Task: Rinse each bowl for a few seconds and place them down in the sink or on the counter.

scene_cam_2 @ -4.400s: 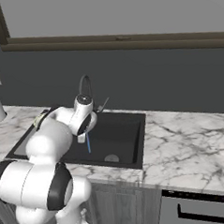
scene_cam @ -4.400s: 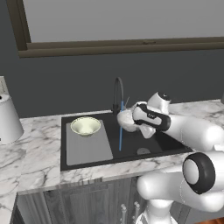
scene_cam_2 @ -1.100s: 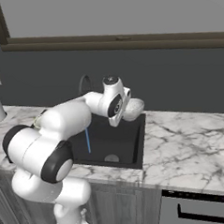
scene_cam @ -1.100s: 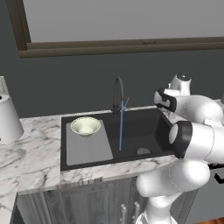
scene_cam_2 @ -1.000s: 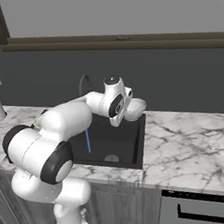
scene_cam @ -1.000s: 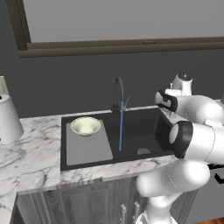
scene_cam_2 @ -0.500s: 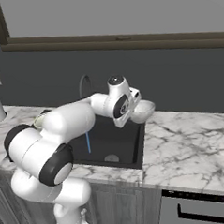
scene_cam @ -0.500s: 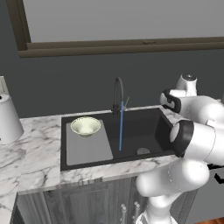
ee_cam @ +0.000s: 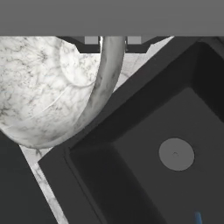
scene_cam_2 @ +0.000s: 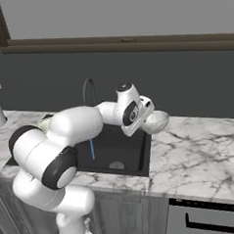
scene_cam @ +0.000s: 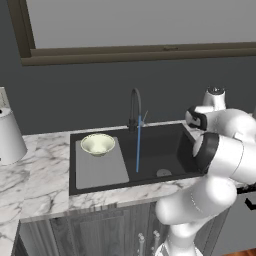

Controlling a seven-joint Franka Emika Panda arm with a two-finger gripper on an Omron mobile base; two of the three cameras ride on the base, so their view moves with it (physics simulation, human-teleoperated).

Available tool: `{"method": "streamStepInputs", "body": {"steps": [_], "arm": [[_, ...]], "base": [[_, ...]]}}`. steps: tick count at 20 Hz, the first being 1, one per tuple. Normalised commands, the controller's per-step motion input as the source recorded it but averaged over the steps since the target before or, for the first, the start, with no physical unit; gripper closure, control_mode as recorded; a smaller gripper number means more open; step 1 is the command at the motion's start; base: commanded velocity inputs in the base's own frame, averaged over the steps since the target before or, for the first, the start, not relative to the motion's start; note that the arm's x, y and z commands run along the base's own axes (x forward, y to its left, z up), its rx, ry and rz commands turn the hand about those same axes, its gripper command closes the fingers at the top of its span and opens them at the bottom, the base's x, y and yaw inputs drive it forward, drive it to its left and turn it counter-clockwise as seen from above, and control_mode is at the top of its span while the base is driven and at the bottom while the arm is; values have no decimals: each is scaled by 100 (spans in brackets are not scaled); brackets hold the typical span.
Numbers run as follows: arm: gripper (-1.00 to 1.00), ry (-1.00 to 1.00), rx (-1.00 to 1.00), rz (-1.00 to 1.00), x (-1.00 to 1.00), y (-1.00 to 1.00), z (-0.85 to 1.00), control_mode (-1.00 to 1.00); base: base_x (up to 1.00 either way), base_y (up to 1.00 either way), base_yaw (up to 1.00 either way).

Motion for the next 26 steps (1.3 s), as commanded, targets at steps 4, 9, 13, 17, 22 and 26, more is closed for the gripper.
{"method": "streamStepInputs", "body": {"steps": [4, 9, 13, 17, 22, 26], "arm": [[100, 4, 2, -12, 1, -15, -30, -100], [100, 2, 5, -10, 1, -15, -22, -100], [100, 1, 6, -10, 0, -15, -21, -100], [100, 1, 7, -9, 0, -13, -21, -100], [100, 1, 7, -9, 0, -12, -26, -100], [100, 2, 7, -9, 0, -15, -27, -100]], "base": [[0, 0, 0], [0, 0, 0], [0, 0, 0], [0, 0, 0], [0, 0, 0], [0, 0, 0]]}}
